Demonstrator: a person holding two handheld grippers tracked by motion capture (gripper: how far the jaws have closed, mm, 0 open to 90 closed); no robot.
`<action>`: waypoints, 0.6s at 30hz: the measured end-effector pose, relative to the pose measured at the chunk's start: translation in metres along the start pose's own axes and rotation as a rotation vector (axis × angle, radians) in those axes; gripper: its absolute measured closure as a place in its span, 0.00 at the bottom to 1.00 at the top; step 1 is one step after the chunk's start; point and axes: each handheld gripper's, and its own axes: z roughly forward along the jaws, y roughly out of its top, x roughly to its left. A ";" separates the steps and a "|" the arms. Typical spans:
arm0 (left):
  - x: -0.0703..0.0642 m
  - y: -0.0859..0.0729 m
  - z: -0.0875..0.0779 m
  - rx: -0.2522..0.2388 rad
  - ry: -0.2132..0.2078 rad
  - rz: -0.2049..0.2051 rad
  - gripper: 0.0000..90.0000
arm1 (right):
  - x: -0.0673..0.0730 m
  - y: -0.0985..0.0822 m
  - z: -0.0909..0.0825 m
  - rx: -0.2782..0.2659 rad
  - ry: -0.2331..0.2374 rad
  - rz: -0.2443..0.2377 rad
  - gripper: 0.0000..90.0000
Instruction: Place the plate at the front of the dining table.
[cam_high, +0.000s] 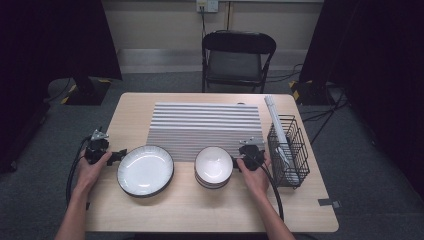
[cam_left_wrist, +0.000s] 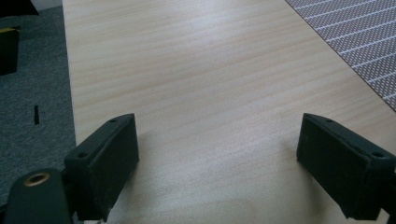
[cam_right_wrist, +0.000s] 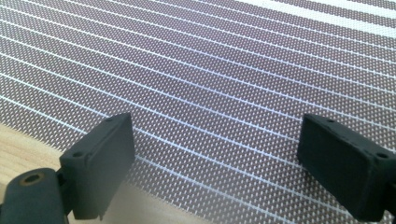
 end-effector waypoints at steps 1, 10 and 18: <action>0.000 0.000 0.000 0.000 0.001 0.000 0.14 | 0.000 0.000 0.000 0.000 0.001 -0.001 0.12; -0.002 0.002 -0.002 0.019 0.017 -0.013 0.17 | 0.000 0.000 0.000 0.000 0.001 0.002 0.12; -0.006 0.003 -0.006 0.048 0.000 -0.020 0.19 | -0.004 0.003 -0.003 0.026 0.020 0.003 0.18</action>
